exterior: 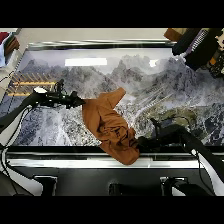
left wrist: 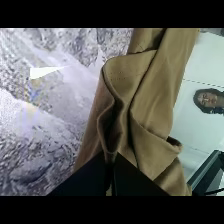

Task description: Fold the clothes and pants, and hang the long-sleeved shirts on hangers.

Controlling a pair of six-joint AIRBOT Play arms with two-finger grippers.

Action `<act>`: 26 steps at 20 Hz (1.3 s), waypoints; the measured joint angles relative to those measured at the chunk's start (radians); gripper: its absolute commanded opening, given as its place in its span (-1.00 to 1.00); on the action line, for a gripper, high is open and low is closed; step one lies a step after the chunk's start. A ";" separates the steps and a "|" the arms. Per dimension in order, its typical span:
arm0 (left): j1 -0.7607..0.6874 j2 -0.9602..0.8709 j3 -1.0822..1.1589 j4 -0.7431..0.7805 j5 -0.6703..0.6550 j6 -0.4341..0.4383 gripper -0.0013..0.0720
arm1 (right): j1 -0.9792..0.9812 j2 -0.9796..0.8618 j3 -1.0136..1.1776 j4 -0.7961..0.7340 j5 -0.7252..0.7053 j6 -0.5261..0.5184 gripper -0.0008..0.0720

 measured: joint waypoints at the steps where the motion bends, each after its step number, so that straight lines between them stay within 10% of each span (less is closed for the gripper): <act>1: 0.004 0.008 0.011 0.000 -0.011 -0.002 -0.94 | 0.003 0.013 0.015 0.011 -0.013 0.002 -0.90; 17: 0.203 0.881 0.421 0.523 0.181 -0.407 -0.94 | 0.011 0.286 1.297 -0.129 -0.180 0.308 -0.89; 26: 0.209 1.053 0.415 0.899 0.138 -0.625 -0.94 | 0.012 0.303 1.522 -0.257 -0.138 0.482 -0.89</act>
